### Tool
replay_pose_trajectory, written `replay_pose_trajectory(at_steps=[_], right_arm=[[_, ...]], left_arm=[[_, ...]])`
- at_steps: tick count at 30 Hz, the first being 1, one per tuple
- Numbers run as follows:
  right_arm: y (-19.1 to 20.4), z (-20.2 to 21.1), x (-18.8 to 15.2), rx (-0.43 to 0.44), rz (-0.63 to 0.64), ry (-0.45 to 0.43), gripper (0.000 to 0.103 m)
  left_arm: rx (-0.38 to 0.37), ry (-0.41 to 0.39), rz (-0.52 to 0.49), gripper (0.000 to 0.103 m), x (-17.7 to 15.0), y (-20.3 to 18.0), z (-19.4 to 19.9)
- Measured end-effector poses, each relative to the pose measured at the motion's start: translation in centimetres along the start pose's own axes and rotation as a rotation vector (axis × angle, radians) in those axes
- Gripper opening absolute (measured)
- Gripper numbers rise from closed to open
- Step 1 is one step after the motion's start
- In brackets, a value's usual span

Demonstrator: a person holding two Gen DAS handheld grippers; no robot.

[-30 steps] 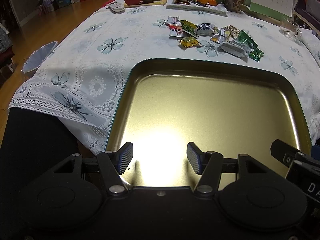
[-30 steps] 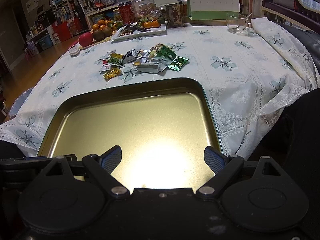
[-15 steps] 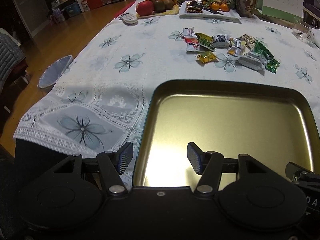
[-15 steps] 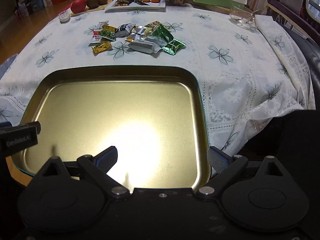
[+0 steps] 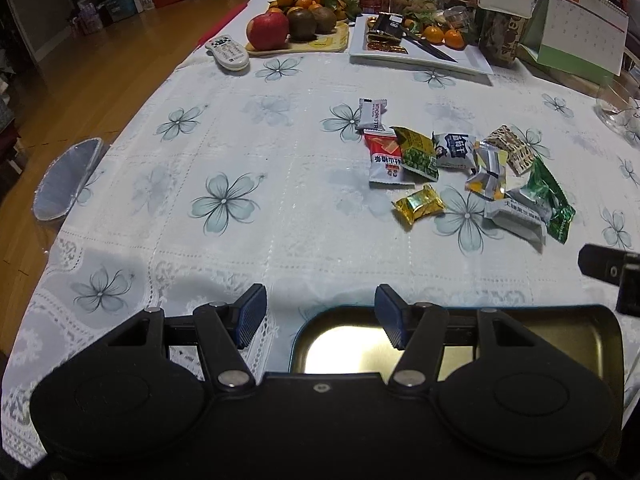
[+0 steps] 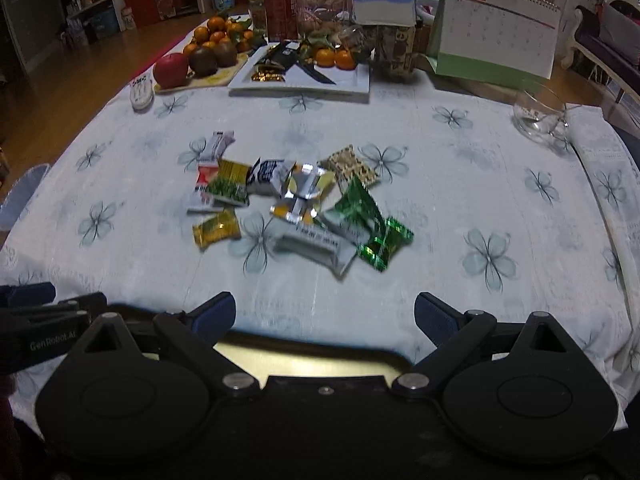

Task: Organize snacks
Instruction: 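Grasp the gold candy with the left tool while the right tool grasps the green packet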

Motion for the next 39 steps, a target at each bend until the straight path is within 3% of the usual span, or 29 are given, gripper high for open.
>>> replay_pose_trajectory(at_steps=[4,6,9,12,15,20,25,34,37,39], right_arm=[[-1.7,-3.3,2.4,-0.033,-0.009,-0.017,0.099],[-2.7,-5.4,2.9,-0.055,0.000,0.040,0.082],[-4.1,-7.7,3.3,-0.078,-0.007,0.073,0.067],[-5.0,-8.9,3.7,0.032,-0.023,0.066,0.062],[-4.8,-9.8,4.0,0.115,-0.007,0.045,0.061],[-3.8,-11.7,4.4,0.168,0.047,0.022,0.062],[-3.0,-14.2,4.6,0.173,0.092,0.040,0.063],[-2.5,-16.3,4.7,0.189,0.113,0.023,0.069],[-2.2,-16.0,4.3,0.176,0.149,0.007,0.060],[-2.1,-15.8,4.1,0.188,0.147,0.004,0.047]], left_arm=[[-0.038,0.008,-0.039,0.062,1.7,-0.5,-2.0],[-0.069,0.013,-0.066,0.062,2.3,-0.9,-2.8],[-0.116,0.030,-0.097,0.056,2.9,-1.6,-4.0],[-0.158,0.044,-0.114,0.053,3.7,-2.2,-5.0],[-0.193,0.071,-0.145,0.048,4.3,-3.0,-6.1],[-0.218,0.090,-0.217,0.048,4.8,-4.3,-7.7],[-0.221,0.071,-0.291,0.048,5.2,-5.4,-8.8],[-0.229,0.112,-0.322,0.048,5.7,-6.4,-11.2],[-0.246,0.108,-0.310,0.049,5.6,-6.7,-11.3],[-0.239,0.102,-0.292,0.044,5.7,-6.7,-11.3]])
Point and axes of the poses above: each gripper's, at about its wrist camera, not at the fingertips, and z roughly against the way its jaws point, y to its left, x to its top, the point moved 4 cm from there along -z, roughly the way its jaws point, and after that the axes turned 5 degrees about -x, right-handed, at the moved point
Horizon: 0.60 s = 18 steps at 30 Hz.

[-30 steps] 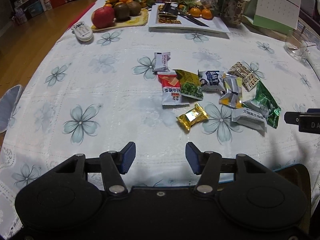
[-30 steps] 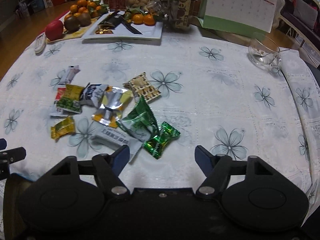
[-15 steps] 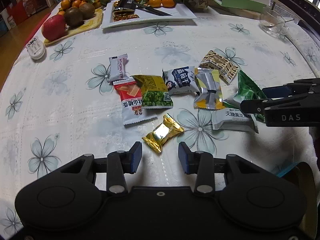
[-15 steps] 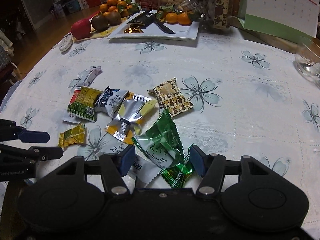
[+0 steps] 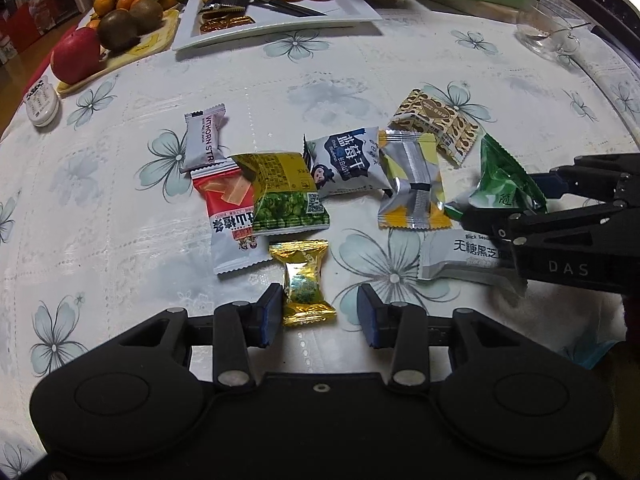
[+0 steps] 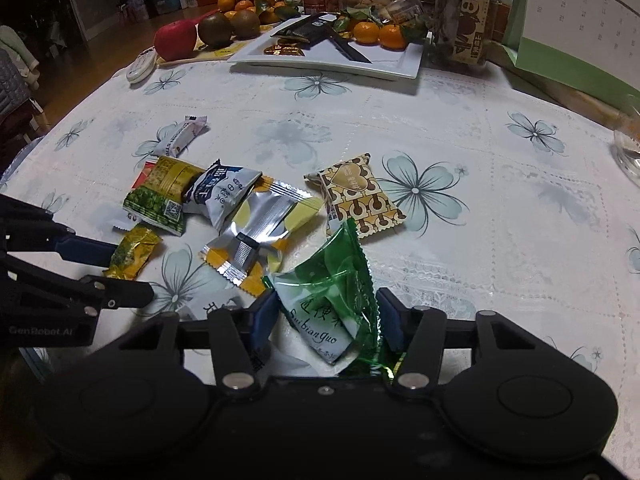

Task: Organize snacks
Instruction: 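Grasp the gold candy with the left tool while the right tool grasps the green packet, then carry both snacks over the tray and open both tools to drop them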

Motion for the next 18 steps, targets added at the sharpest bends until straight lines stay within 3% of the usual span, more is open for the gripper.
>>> replay_pose_trajectory(at_steps=[2,7,18], right_arm=[[0.0,0.2,0.0,0.013,-0.018,-0.001,0.042],[-0.9,0.9,0.2,0.072,-0.136,-0.011,0.039],[-2.5,7.6,0.3,0.040,-0.309,-0.169,0.039]], left_arm=[[-0.002,-0.008,0.035,0.035,0.2,0.3,0.0],[-0.089,-0.003,0.201,0.035,0.8,1.9,0.4],[-0.031,-0.083,0.309,0.035,-0.3,2.0,7.5]])
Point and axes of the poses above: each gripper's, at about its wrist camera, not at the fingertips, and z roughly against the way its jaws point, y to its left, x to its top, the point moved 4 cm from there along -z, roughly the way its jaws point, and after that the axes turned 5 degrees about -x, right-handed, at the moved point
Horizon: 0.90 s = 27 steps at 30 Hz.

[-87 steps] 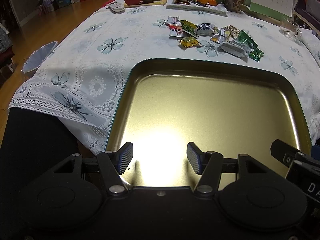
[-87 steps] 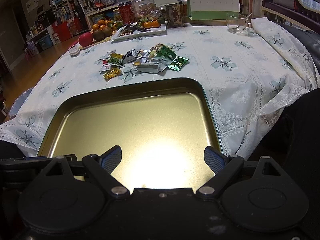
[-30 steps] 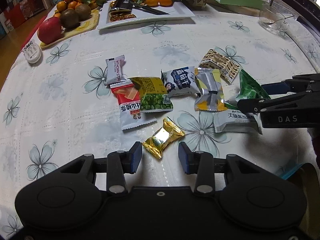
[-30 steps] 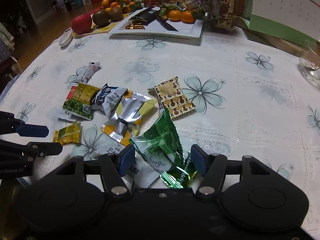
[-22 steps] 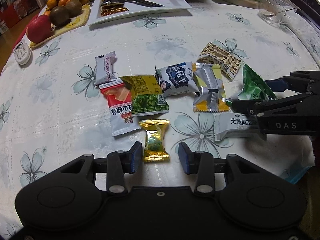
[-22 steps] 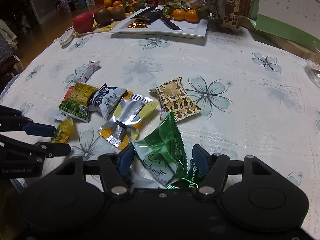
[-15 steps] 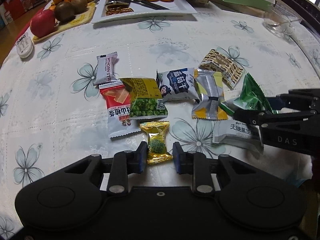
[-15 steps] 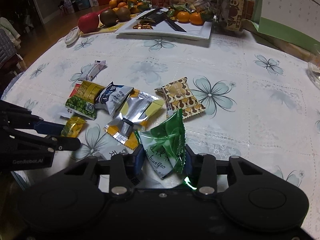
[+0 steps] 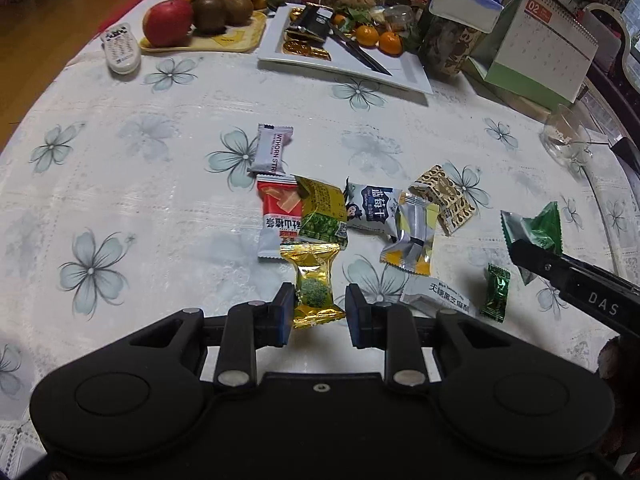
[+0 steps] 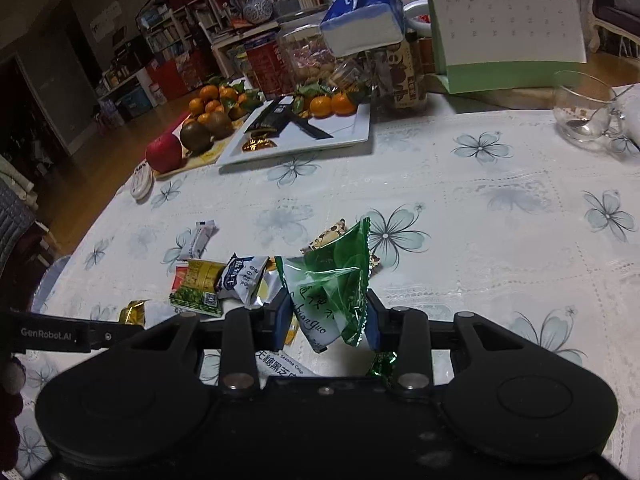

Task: Organize snacks
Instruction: 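Carry both snacks over the tray and open both tools to drop them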

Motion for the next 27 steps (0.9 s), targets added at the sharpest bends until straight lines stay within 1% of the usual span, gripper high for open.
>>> replay_pose_trajectory(at_steps=[2,5,11,15,18,21,25,27], right_arm=[[0.1,1.8,-0.6,-0.004,-0.025,-0.017,0.039],[0.4,4.5,-2.3,-0.021,-0.048,-0.027,0.039],[2.0,8.8,-7.9,-0.026,-0.060,0.006,0.039],[3.2,11.0,-11.9,-0.021,-0.070,0.031,0.039],[4.0,12.3,-14.6,-0.020,-0.077,0.042,0.039],[4.6,13.6,-17.1,-0.037,-0.066,0.037,0.039],[4.9,15.3,-19.7,-0.047,-0.073,0.025,0.039],[4.8,16.0,-20.5,-0.047,-0.091,0.023,0.039]], left_arm=[[0.019,-0.008,0.003,0.035,-1.1,-0.1,1.3],[0.015,0.012,0.018,0.035,-3.2,-0.1,2.7],[0.022,0.068,0.053,0.035,-9.0,0.0,4.1],[0.021,0.088,0.063,0.035,-12.8,-0.1,4.7],[0.029,0.079,0.066,0.035,-15.0,-0.1,5.2],[0.035,0.062,0.062,0.035,-17.1,0.0,5.6],[-0.002,0.028,0.069,0.035,-19.3,0.3,6.1],[-0.008,0.001,0.054,0.035,-20.0,0.3,6.5]])
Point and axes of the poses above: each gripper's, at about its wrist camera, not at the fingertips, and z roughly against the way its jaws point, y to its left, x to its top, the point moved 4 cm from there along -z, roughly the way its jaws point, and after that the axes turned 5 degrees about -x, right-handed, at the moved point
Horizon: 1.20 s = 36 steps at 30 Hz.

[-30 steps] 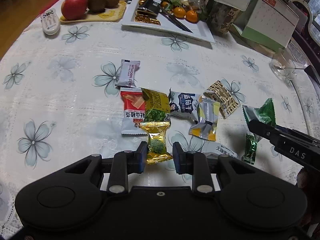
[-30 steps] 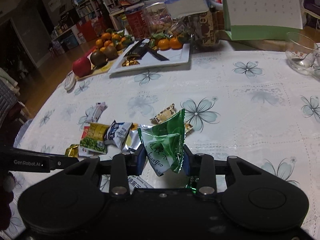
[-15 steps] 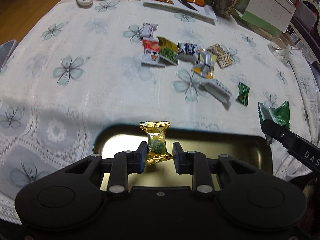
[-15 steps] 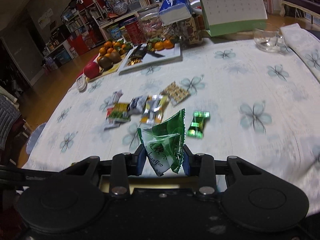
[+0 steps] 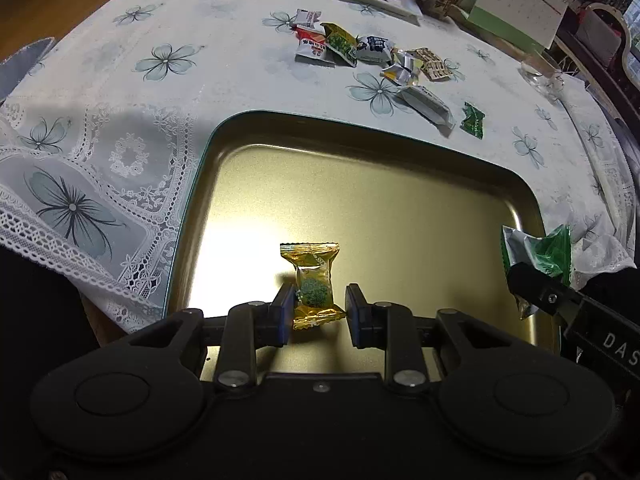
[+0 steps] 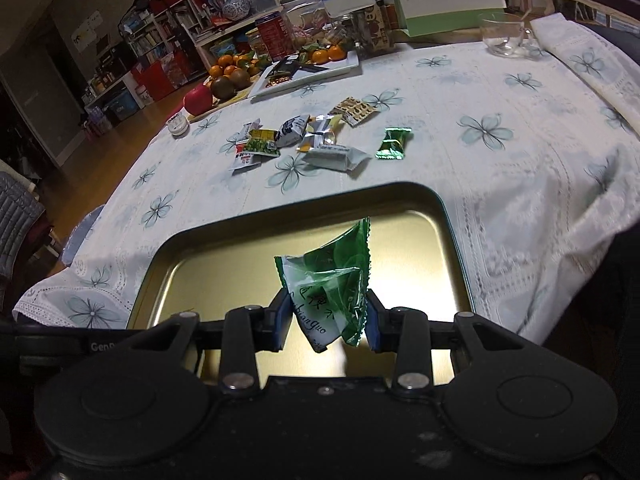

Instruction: Organize snacks

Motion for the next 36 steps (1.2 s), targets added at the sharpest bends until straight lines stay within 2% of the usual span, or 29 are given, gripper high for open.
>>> replay_pose_trajectory(at_steps=[6,12,23,26,27,29,36], right_arm=[[0.0,1.5,-0.6,-0.011,-0.007,-0.050,0.039],[0.2,1.8,-0.6,-0.037,0.025,-0.075,0.039],[0.0,1.8,-0.7,-0.043,0.018,-0.070,0.040],[0.1,1.8,-0.8,-0.049,0.028,-0.070,0.044],[0.2,1.8,-0.8,-0.052,0.035,-0.070,0.054],[0.4,1.8,-0.9,-0.055,0.042,-0.068,0.062],[0.7,1.7,-1.1,-0.071,0.073,-0.066,0.062]], left_arm=[[0.018,-0.093,-0.085,0.035,-0.7,-0.9,1.5],[0.044,-0.034,-0.131,0.035,-1.3,-1.5,0.2],[0.037,-0.041,-0.100,0.036,-1.6,-1.1,0.7],[0.041,-0.041,-0.113,0.036,-1.6,-1.4,0.8],[0.047,-0.041,-0.118,0.036,-1.7,-1.4,0.7],[0.061,-0.041,-0.125,0.036,-1.7,-1.6,0.7],[0.075,-0.037,-0.114,0.036,-1.6,-1.3,0.6]])
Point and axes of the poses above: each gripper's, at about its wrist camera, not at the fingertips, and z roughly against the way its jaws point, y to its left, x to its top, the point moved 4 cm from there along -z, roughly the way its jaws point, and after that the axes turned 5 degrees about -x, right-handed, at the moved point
